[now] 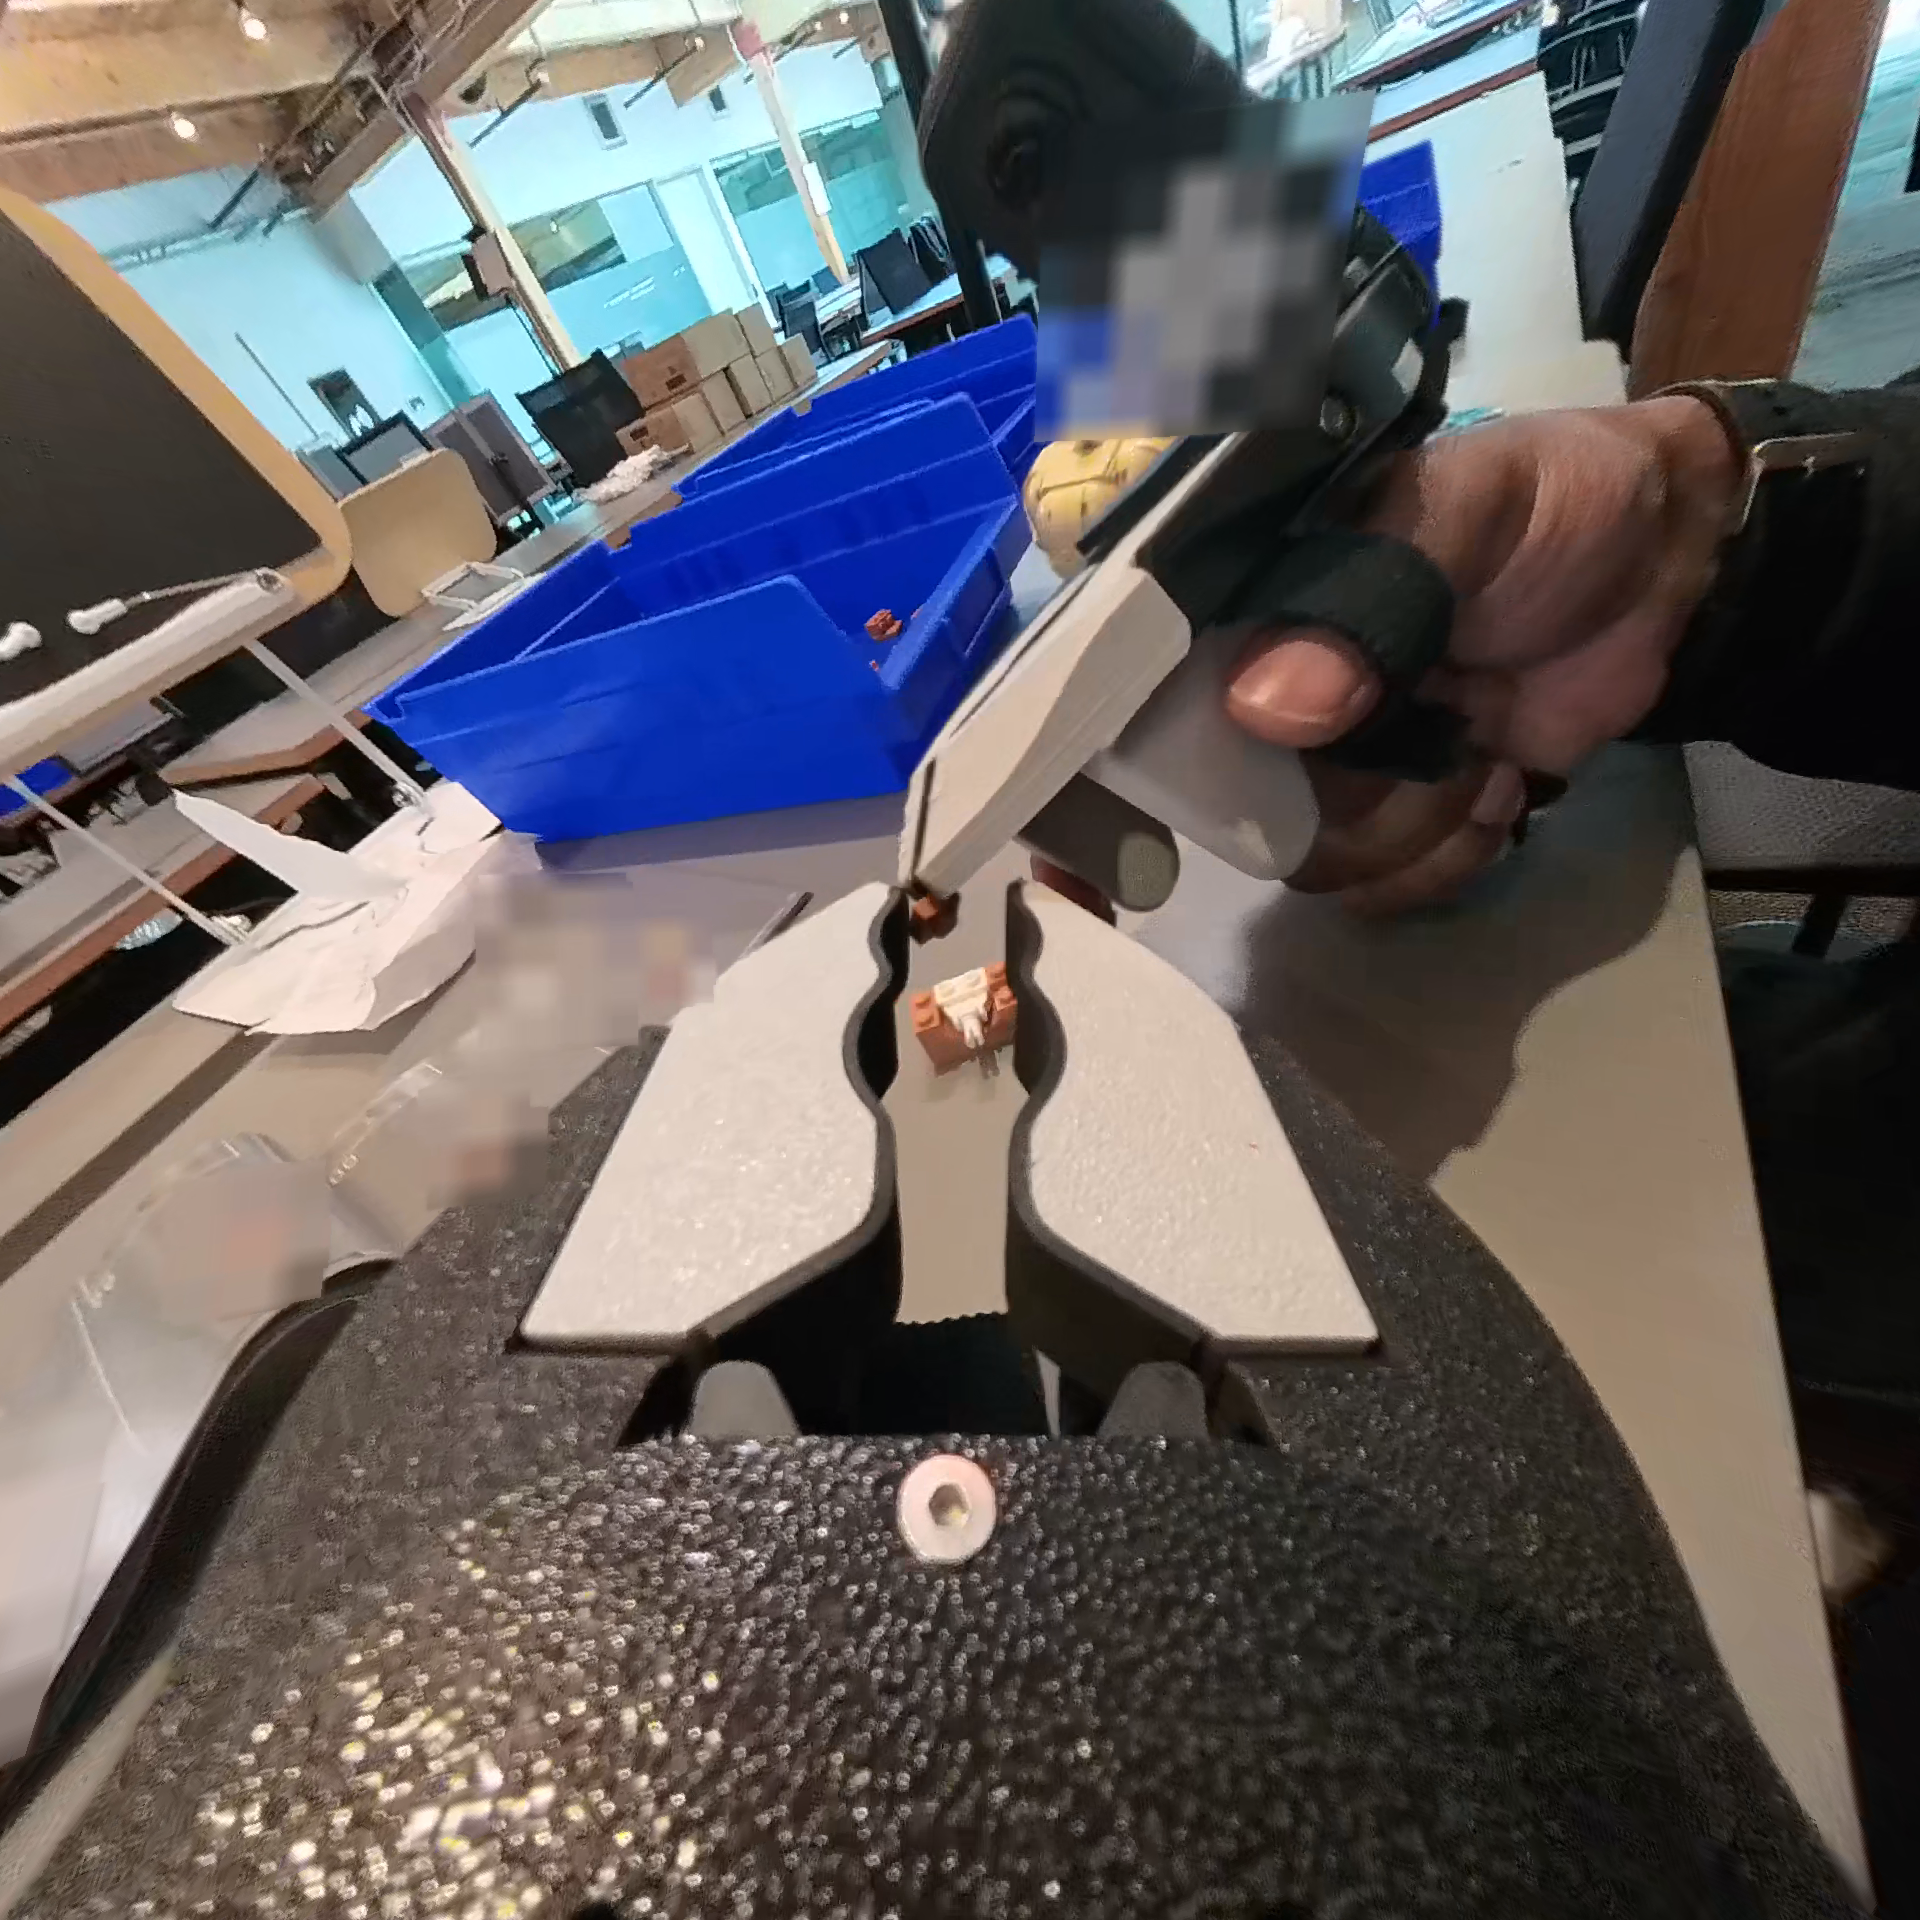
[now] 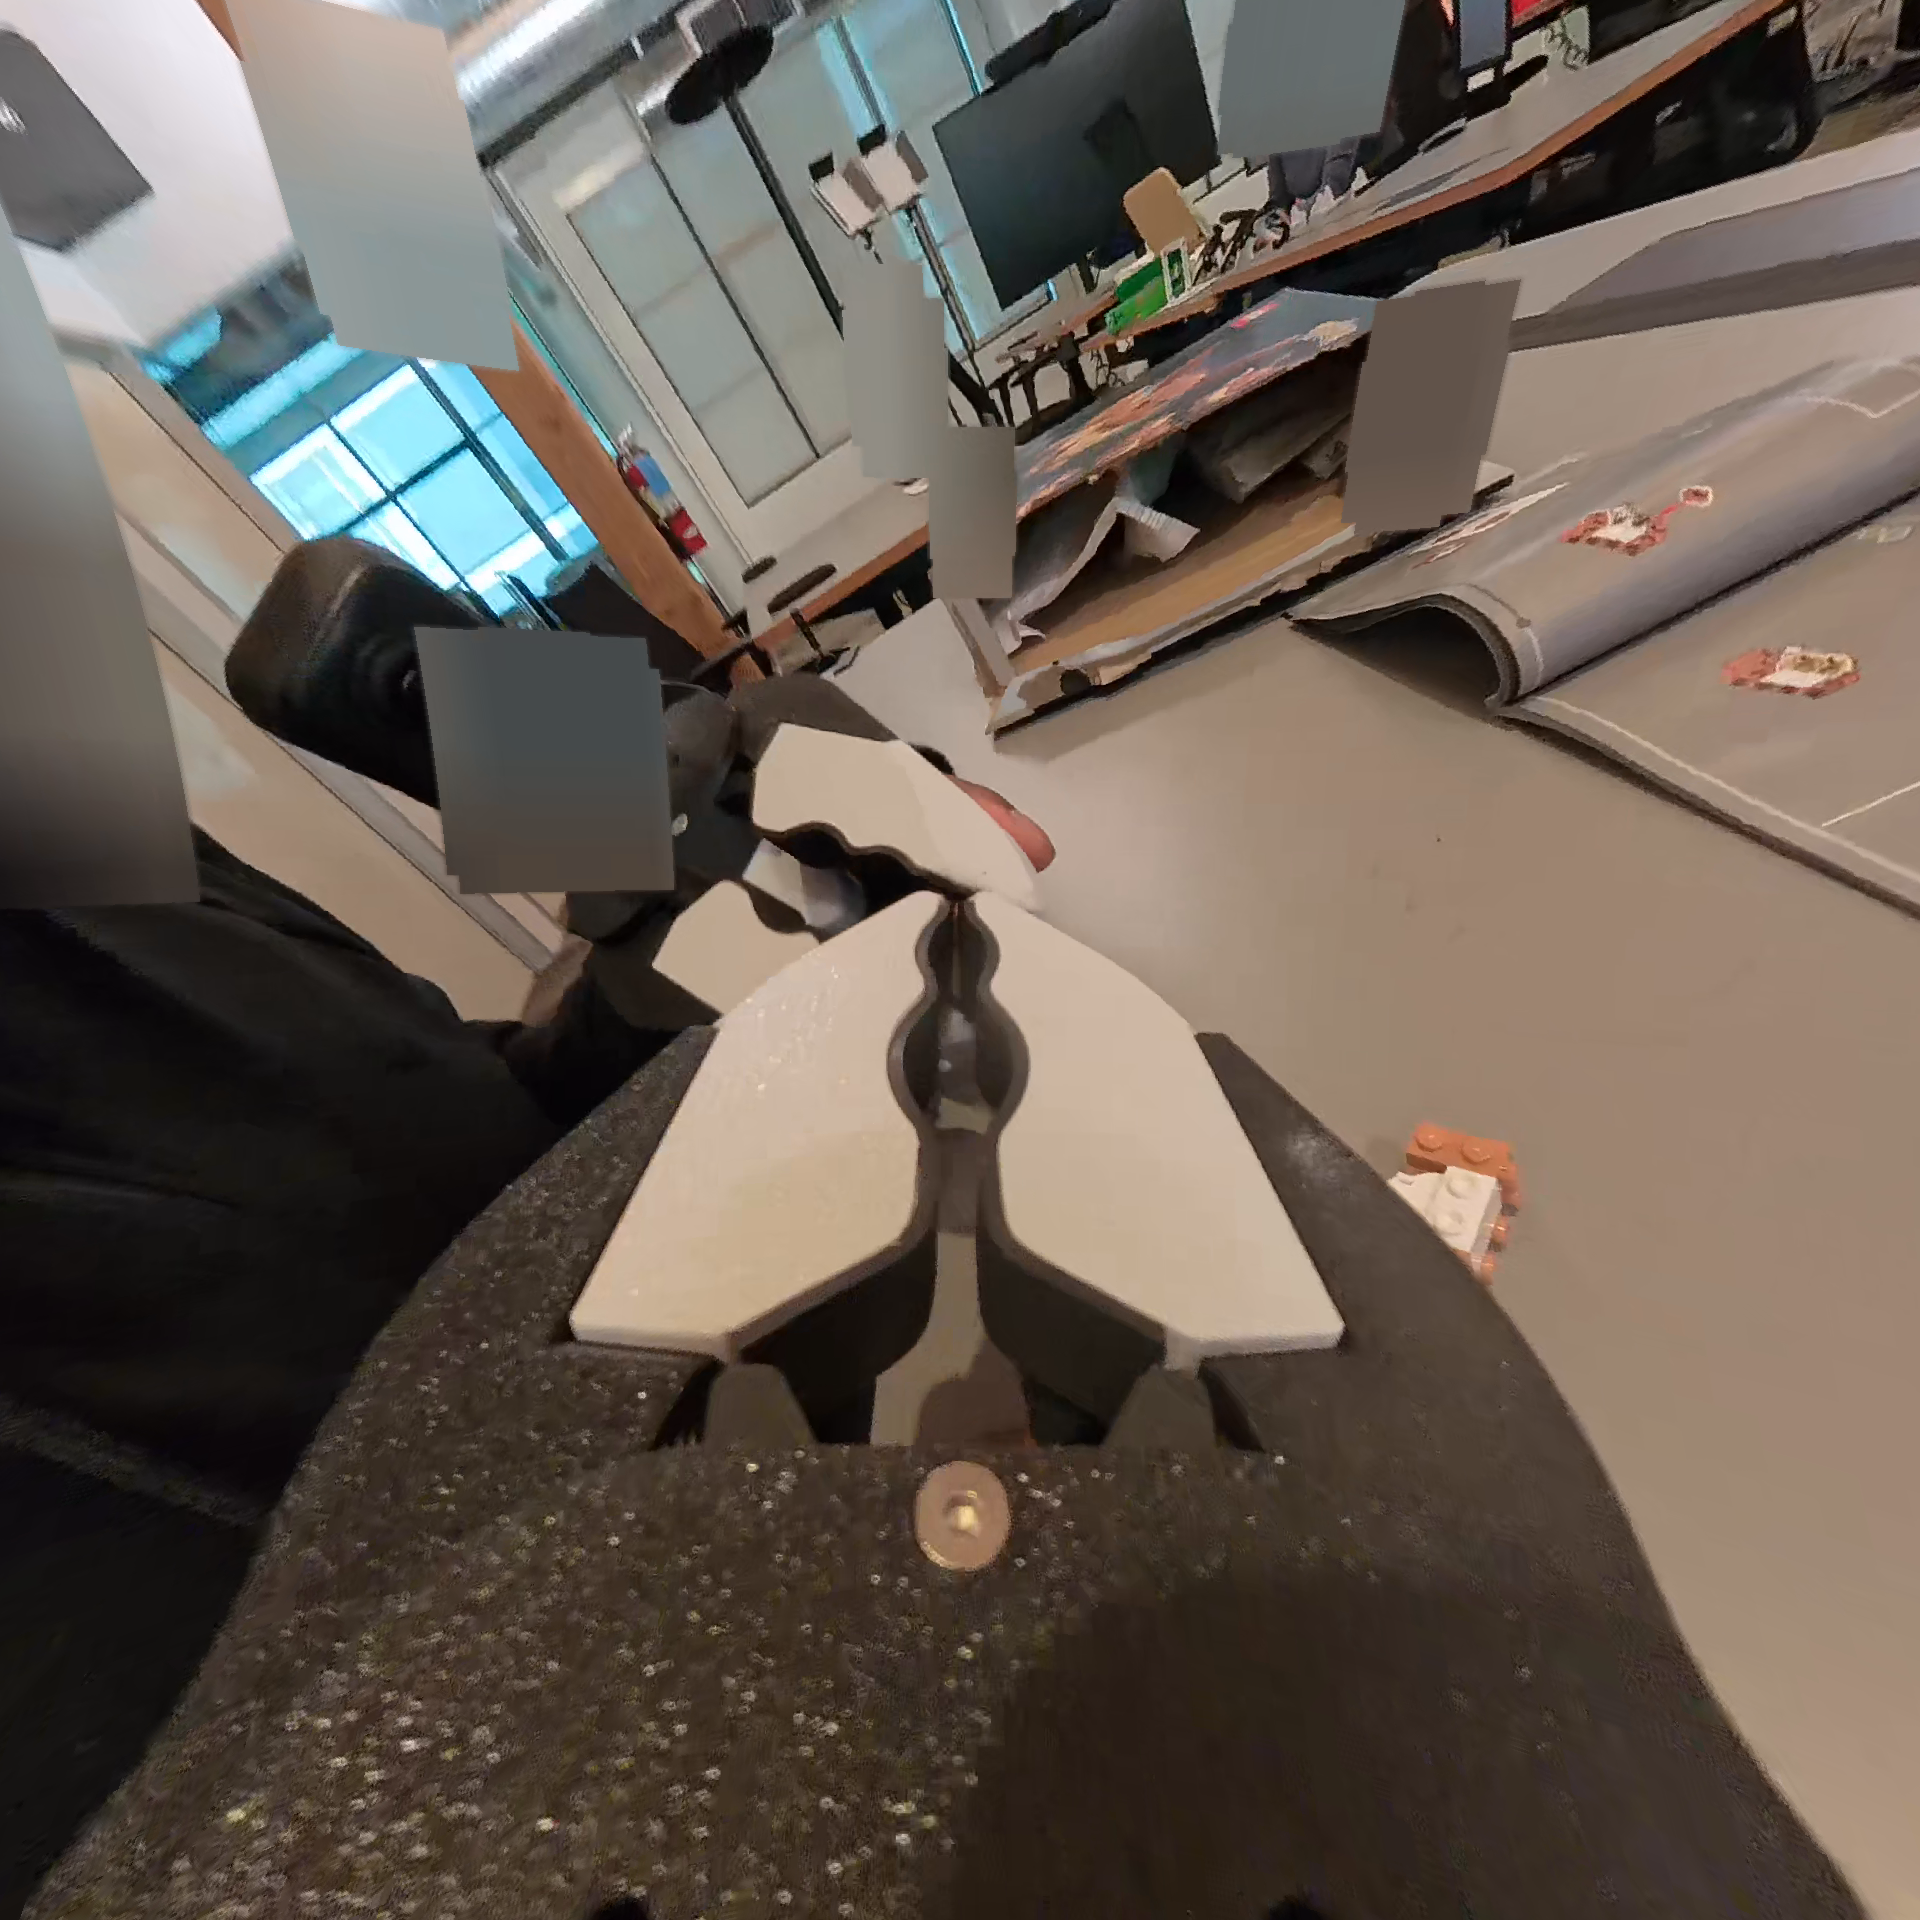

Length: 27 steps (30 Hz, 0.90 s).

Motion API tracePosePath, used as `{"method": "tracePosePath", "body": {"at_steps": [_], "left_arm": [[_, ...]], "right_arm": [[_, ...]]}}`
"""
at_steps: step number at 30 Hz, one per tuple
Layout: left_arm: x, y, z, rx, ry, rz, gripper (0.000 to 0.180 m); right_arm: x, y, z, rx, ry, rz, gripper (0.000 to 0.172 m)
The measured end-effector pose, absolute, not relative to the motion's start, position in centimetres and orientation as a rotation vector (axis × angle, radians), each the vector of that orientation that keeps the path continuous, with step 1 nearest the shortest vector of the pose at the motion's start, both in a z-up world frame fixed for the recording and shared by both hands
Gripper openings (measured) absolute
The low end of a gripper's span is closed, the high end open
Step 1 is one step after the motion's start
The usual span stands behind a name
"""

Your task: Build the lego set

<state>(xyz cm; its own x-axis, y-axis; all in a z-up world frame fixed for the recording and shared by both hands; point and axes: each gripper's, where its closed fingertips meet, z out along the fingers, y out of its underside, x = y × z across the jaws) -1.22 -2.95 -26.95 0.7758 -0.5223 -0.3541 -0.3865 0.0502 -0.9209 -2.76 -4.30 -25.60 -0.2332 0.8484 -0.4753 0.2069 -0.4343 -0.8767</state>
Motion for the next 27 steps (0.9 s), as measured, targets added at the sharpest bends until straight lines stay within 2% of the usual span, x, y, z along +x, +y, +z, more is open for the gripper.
{"method": "tracePosePath", "body": {"at_steps": [10,14,19,27], "left_arm": [[-0.2,-3.6,-26.5,-1.468,0.752,0.030,0.026],[0.0,-4.1,-25.4,-1.382,0.761,0.156,0.026],[0.9,-4.8,-24.0,-1.299,0.690,0.059,0.025],[0.4,-5.0,-22.8,-1.250,0.616,0.067,0.016]], "right_arm": [[-1.9,-4.2,-23.7,-1.511,-1.009,2.003,0.000],[-0.9,-4.5,-22.1,-1.457,-0.853,2.156,0.000],[0.2,-5.1,-21.4,-1.405,-0.748,2.309,0.000],[0.5,-4.5,-22.2,-1.425,-0.604,2.333,0.000]]}}
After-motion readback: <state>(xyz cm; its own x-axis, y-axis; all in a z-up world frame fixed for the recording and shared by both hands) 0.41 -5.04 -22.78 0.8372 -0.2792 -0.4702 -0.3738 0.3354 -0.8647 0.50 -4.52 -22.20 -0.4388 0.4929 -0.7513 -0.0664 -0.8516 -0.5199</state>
